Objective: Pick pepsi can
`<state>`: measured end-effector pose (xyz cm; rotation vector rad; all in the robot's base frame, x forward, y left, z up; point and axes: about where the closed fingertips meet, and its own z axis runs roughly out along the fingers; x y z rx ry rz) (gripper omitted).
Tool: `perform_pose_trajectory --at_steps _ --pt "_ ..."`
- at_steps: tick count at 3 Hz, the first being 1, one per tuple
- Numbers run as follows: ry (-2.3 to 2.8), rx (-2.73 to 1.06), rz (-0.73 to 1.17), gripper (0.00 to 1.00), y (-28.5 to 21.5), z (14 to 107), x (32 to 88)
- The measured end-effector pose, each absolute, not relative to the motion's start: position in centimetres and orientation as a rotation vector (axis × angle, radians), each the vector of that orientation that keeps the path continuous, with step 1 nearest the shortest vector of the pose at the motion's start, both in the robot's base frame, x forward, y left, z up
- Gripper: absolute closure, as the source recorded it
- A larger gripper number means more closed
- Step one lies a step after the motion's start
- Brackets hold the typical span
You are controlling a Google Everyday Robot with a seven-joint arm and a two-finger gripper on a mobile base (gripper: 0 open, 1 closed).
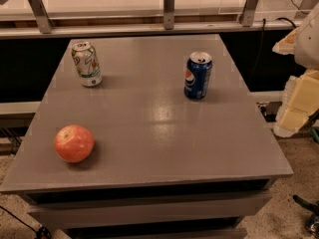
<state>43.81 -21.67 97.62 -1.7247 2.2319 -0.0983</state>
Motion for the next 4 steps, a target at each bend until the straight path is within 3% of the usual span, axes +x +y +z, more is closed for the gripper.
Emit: perform_pose_trajectory --at_steps 3,4 --pt "2.158 -1.578 -0.151 0.00 -22.2 98.6 47.0" --pt "2.083 -1.556 -0.058 0.00 -22.0 98.4 50.0"
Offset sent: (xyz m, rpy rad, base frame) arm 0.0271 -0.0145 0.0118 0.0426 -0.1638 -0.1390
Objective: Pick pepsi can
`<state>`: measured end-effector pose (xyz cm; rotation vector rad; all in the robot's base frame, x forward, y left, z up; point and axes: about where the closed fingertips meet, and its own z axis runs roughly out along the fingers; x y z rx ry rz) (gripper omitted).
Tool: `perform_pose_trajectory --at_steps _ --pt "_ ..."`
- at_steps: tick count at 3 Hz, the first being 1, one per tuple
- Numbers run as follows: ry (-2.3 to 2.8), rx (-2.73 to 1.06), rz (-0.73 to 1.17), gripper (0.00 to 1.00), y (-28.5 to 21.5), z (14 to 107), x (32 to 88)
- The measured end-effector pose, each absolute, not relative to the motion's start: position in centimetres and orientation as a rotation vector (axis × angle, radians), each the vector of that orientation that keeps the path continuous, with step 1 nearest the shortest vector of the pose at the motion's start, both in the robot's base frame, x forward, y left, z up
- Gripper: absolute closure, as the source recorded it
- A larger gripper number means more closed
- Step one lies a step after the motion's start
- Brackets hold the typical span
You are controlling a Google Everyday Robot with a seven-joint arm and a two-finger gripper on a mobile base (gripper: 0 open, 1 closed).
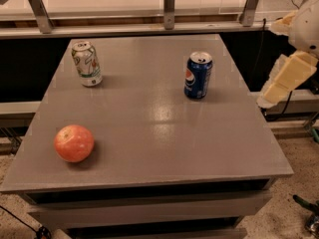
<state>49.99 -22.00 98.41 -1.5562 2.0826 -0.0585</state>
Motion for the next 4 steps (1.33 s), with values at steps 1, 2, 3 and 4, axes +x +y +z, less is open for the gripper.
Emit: perform_pose_trajectory --at_steps 1,2,3,4 --pt "2.013 -1.556 0.120 0.00 -20.8 97.5 53.4" --pt "1.934 -1.542 0.284 0.00 -19.4 96.5 56.5" --pt "1.846 -1.536 0.411 0.00 -17.3 95.6 58.7" --pt "1.781 -1.565 0.460 0.00 -14.8 95.0 59.8"
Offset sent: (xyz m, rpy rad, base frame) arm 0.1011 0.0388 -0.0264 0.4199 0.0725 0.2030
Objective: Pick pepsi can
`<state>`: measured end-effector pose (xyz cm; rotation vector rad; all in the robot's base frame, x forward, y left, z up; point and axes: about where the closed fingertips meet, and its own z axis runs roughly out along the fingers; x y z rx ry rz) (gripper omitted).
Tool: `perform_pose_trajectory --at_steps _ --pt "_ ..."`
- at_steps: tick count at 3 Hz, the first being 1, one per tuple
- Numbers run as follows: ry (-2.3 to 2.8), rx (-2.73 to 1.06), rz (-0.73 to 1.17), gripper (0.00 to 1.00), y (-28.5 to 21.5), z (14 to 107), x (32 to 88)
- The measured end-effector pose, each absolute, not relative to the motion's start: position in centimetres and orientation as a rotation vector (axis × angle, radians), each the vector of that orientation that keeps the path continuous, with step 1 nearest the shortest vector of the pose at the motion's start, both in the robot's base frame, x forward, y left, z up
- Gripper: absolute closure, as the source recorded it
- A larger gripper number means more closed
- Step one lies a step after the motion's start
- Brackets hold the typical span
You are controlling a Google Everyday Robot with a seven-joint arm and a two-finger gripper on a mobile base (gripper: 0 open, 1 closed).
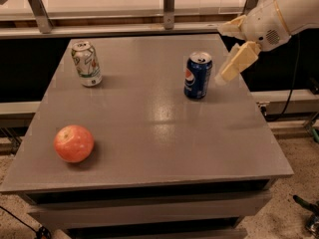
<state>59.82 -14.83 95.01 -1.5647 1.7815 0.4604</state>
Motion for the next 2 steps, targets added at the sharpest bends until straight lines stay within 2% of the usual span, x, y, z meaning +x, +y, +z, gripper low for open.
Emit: perform_pose_trajectory --at_steps 2 --pt "1.764 -1.616 0.469 0.04 -11.7 92.0 61.2"
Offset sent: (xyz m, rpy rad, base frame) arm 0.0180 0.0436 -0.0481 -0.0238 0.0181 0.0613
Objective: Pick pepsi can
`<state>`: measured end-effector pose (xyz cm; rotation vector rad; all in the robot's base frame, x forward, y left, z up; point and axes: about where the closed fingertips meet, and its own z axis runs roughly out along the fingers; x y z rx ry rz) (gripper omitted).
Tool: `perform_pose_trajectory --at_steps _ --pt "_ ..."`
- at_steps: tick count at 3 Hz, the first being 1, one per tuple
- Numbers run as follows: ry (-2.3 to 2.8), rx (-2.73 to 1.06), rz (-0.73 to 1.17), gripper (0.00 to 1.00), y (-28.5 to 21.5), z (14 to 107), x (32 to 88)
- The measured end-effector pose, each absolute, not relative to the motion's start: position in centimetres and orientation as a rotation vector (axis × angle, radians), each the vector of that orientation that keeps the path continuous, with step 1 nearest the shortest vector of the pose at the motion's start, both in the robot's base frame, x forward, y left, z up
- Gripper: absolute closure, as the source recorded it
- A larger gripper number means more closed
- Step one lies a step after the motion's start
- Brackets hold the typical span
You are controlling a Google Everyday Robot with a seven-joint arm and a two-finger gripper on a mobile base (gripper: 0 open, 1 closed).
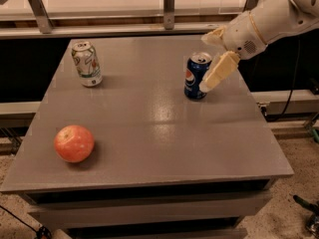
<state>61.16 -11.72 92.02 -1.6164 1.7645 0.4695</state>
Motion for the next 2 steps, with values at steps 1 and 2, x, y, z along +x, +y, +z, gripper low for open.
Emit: perform_pose_trajectory --at_steps 1,2 --pt "1.763 -1.637 0.497 0.22 -10.58 90.73 61.34" --pt "1.764 -1.637 0.528 0.44 -10.04 90.02 61.53"
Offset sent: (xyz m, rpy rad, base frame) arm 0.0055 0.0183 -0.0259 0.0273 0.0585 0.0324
